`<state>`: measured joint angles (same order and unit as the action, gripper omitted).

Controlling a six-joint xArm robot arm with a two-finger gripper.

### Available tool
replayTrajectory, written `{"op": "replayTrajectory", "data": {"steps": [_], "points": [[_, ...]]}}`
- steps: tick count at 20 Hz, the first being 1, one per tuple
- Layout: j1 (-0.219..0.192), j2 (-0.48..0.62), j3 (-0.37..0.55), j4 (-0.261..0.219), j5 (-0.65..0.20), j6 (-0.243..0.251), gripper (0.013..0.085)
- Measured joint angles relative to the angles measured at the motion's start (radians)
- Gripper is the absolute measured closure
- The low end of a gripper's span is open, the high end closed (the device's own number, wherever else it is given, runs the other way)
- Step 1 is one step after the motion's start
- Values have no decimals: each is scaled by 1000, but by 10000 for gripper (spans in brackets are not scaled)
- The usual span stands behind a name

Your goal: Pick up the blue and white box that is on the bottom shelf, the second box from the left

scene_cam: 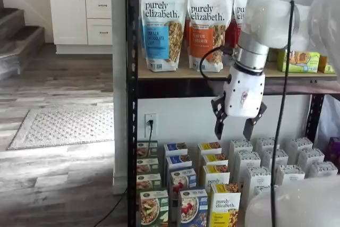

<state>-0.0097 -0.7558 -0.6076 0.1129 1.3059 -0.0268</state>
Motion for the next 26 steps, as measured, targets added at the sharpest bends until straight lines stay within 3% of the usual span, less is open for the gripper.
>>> {"op": "replayTrajectory", "data": {"steps": [10, 22, 26], "points": [[15, 149, 46, 1, -191, -5, 130], [-1, 322, 59, -9, -388, -35, 130], [15, 356, 76, -5, -464, -28, 130]]}}
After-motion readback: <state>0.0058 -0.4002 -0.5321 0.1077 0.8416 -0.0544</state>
